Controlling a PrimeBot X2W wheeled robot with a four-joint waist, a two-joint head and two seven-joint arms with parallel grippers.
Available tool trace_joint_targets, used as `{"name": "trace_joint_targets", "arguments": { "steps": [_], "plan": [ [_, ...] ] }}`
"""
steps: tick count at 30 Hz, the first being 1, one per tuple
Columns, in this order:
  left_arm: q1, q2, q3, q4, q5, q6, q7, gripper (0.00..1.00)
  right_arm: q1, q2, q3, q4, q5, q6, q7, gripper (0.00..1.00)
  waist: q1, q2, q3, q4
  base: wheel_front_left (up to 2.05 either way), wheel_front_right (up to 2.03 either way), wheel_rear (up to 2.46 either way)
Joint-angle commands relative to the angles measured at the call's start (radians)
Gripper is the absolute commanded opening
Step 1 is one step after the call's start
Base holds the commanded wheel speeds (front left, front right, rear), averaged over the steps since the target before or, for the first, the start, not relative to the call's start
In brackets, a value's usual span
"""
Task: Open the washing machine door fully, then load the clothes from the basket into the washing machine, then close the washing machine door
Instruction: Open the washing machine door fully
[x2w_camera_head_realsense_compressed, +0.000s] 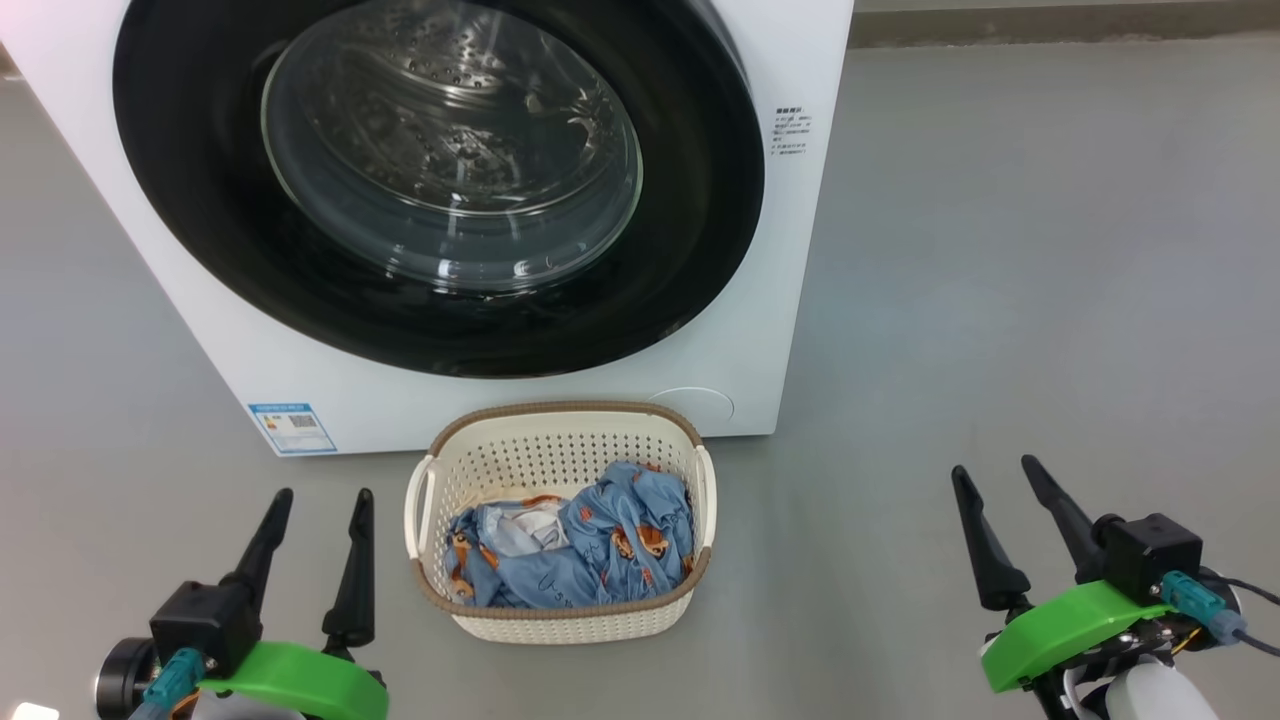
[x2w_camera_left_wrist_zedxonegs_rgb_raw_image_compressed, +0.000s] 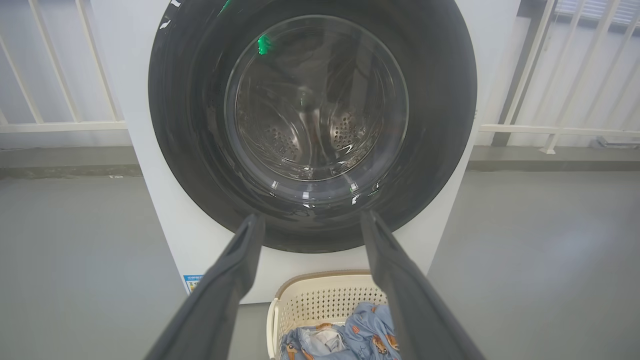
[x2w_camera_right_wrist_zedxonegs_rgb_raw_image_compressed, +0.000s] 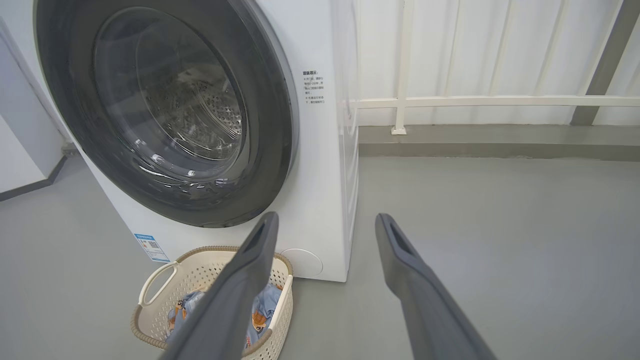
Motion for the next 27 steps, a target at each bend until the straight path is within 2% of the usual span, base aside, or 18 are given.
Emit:
{"name": "trace_joint_targets", "arguments": {
  "steps": [1,12,14,15,16,17,18,19,22,27],
  "plan": [
    [-0.028,0.016,0.035,-0.031,0.013,-0.001,-0.006,1.00,-0.046,-0.012,0.017,-0.020,-0.005,0.010,-0.012,1.00,0.0000,0.0000,0.006,0.004,0.00,0.00,0.00],
    [-0.058,0.018,0.029,-0.053,0.007,-0.001,-0.006,1.00,-0.121,-0.032,-0.037,-0.018,-0.006,0.010,-0.012,0.98,0.0000,0.0000,0.067,0.028,0.00,0.00,0.00],
    [-0.066,0.021,0.024,-0.061,0.002,-0.001,-0.006,1.00,-0.143,-0.041,-0.047,-0.021,-0.007,0.010,-0.012,0.60,0.0000,0.0000,0.083,0.034,0.00,0.00,0.00],
    [-0.070,0.023,0.022,-0.066,-0.001,-0.001,-0.006,1.00,-0.155,-0.048,-0.051,-0.025,-0.012,0.010,-0.012,0.49,0.0000,0.0000,0.091,0.037,0.00,0.00,0.00],
    [-0.074,0.025,0.021,-0.071,-0.002,-0.001,-0.006,1.00,-0.169,-0.053,-0.058,-0.028,-0.015,0.010,-0.012,0.44,0.0000,0.0000,0.099,0.039,0.00,0.00,0.00],
    [-0.078,0.027,0.020,-0.077,-0.004,-0.001,-0.006,1.00,-0.182,-0.056,-0.063,-0.032,-0.016,0.010,-0.012,0.31,0.0000,0.0000,0.107,0.041,0.00,0.00,0.00],
    [-0.081,0.029,0.019,-0.083,-0.004,-0.001,-0.006,1.00,-0.196,-0.060,-0.066,-0.035,-0.017,0.010,-0.012,0.10,0.0000,0.0000,0.116,0.044,0.00,0.00,0.00],
    [-0.084,0.030,0.017,-0.088,-0.004,-0.001,-0.006,1.00,-0.211,-0.065,-0.068,-0.037,-0.016,0.010,-0.012,0.00,0.0000,0.0000,0.123,0.046,0.00,0.00,0.00],
    [-0.090,0.034,0.014,-0.096,-0.005,-0.001,-0.006,1.00,-0.241,-0.076,-0.068,-0.037,-0.008,0.010,-0.012,0.00,0.0000,0.0000,0.141,0.053,0.00,0.00,0.00],
    [-0.114,0.038,0.006,-0.114,-0.013,-0.001,-0.006,1.00,-0.344,-0.104,-0.061,-0.010,0.109,0.010,-0.010,0.00,0.0000,0.0000,0.198,0.076,0.00,0.00,0.00]
  ]
}}
